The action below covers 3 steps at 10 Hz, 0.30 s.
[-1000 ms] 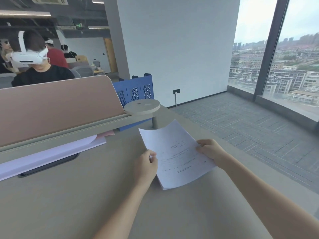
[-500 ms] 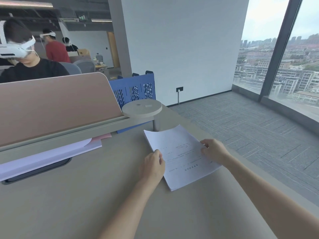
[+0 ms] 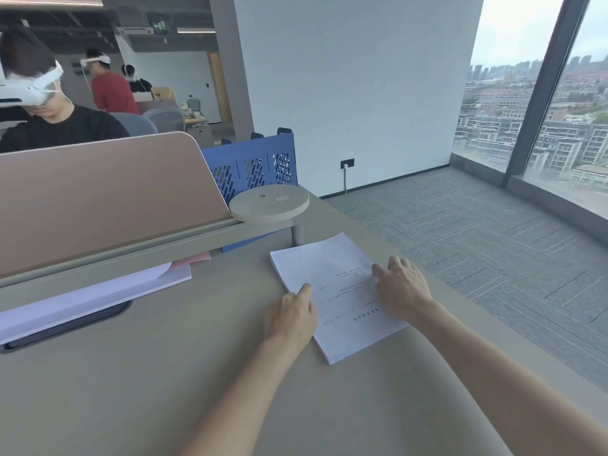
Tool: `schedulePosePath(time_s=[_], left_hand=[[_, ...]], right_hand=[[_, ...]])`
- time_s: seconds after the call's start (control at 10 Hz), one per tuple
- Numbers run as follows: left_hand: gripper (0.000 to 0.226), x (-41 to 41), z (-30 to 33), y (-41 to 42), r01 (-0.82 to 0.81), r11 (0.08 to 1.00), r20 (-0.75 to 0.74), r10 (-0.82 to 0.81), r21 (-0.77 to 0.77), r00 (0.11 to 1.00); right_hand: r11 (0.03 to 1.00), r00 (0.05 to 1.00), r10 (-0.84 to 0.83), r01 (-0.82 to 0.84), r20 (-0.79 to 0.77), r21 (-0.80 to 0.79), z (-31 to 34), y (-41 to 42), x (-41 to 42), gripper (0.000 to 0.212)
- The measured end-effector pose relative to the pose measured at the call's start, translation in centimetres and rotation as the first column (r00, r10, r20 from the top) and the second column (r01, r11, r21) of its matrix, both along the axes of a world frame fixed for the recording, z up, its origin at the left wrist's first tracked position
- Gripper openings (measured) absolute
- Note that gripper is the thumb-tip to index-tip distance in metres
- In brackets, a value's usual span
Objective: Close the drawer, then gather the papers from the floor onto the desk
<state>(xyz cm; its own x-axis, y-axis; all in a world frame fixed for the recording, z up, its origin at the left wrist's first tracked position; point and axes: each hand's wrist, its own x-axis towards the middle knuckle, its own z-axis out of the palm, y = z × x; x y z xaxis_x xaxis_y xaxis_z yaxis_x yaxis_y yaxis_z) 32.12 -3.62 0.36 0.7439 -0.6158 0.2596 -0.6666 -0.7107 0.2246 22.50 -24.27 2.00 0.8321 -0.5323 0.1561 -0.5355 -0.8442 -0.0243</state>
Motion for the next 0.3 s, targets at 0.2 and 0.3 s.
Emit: schedulePosePath(time_s=[0.2, 0.3], left_hand=[[0.017, 0.0, 0.4, 0.4, -0.051, 0.994, -0.031, 0.048, -0.093, 0.998], [0.018, -0.4, 1.1, 0.9, -0.055, 0.989, -0.05, 0.049, -0.137, 0.998]], right_hand=[[0.995, 0.999, -0.029, 0.025, 0.04, 0.099, 0.5, 0.0, -0.5, 0.042], [0.994, 0.997, -0.037, 0.029, 0.069, 0.101, 1.2, 0.7, -0.8, 0.044]])
